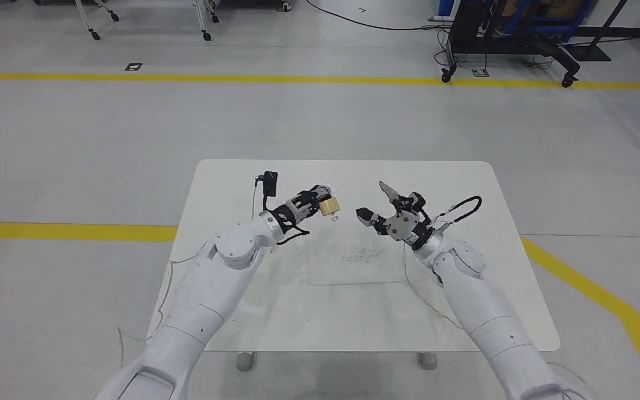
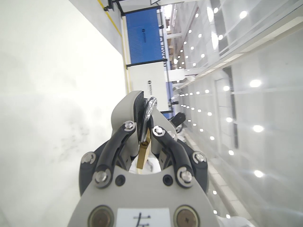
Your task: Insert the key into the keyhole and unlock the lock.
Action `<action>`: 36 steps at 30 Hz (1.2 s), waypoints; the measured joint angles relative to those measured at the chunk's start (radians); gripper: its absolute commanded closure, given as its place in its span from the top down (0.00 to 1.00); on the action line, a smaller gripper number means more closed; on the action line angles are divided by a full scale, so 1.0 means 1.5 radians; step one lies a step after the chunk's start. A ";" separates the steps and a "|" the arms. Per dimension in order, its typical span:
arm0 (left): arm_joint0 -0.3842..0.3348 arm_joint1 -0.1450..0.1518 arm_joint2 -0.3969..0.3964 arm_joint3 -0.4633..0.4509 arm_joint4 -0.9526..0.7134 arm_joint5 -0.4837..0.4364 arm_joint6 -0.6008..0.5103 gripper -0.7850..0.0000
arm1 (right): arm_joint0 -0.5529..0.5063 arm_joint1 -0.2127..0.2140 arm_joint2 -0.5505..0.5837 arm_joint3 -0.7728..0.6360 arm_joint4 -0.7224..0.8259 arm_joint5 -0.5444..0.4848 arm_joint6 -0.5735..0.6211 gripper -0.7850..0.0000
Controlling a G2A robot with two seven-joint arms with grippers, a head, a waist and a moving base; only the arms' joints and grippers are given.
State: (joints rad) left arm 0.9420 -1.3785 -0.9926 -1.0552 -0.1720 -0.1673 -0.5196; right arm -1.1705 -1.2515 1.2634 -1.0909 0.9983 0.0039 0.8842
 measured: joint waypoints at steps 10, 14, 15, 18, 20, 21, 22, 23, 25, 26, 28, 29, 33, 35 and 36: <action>-0.043 -0.011 0.133 0.021 0.324 0.048 -0.028 0.00 | -0.030 0.024 0.094 -0.042 -0.067 -0.043 -0.061 1.00; -0.061 -0.023 0.167 0.048 0.351 0.044 -0.062 0.37 | -0.030 0.024 0.094 -0.042 -0.067 -0.043 -0.061 1.00; -0.064 -0.025 0.171 0.054 0.350 0.044 -0.066 0.88 | -0.030 0.024 0.094 -0.042 -0.067 -0.043 -0.061 1.00; -0.074 -0.032 0.179 0.072 0.347 0.041 -0.072 1.00 | -0.030 0.024 0.094 -0.042 -0.067 -0.043 -0.061 1.00; -0.079 -0.034 0.178 0.081 0.346 0.037 -0.072 1.00 | -0.030 0.024 0.094 -0.042 -0.067 -0.043 -0.061 1.00; -0.081 -0.034 0.178 0.084 0.351 0.037 -0.072 1.00 | -0.030 0.024 0.094 -0.042 -0.067 -0.043 -0.061 1.00; -0.083 -0.034 0.177 0.087 0.356 0.038 -0.072 1.00 | -0.030 0.024 0.094 -0.042 -0.067 -0.043 -0.061 1.00; -0.083 -0.033 0.172 0.088 0.354 0.038 -0.069 1.00 | -0.030 0.024 0.094 -0.042 -0.067 -0.043 -0.061 1.00; -0.081 -0.032 0.156 0.086 0.333 0.037 -0.059 1.00 | -0.030 0.024 0.094 -0.042 -0.067 -0.043 -0.061 1.00; -0.079 -0.030 0.143 0.083 0.321 0.035 -0.049 1.00 | -0.030 0.024 0.094 -0.042 -0.067 -0.043 -0.061 1.00; -0.075 -0.025 0.124 0.071 0.317 0.031 -0.030 1.00 | -0.030 0.024 0.094 -0.042 -0.067 -0.043 -0.061 1.00; -0.072 -0.021 0.111 0.058 0.324 0.029 -0.015 1.00 | -0.030 0.024 0.094 -0.042 -0.067 -0.043 -0.061 1.00; -0.050 0.000 0.067 -0.024 0.388 0.030 0.038 1.00 | -0.035 0.026 0.114 -0.056 -0.067 -0.070 -0.078 1.00; -0.034 0.015 0.045 -0.088 0.471 0.041 0.055 1.00 | -0.042 0.030 0.146 -0.071 -0.055 -0.097 -0.075 1.00; -0.026 0.022 0.036 -0.119 0.511 0.049 0.060 1.00 | -0.046 0.033 0.163 -0.078 -0.052 -0.109 -0.072 1.00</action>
State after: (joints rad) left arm 0.9032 -1.3450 -0.9393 -1.2334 0.5951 -0.0939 -0.4289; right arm -1.2393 -1.2020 1.5082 -1.2080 0.9205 -0.1602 0.7761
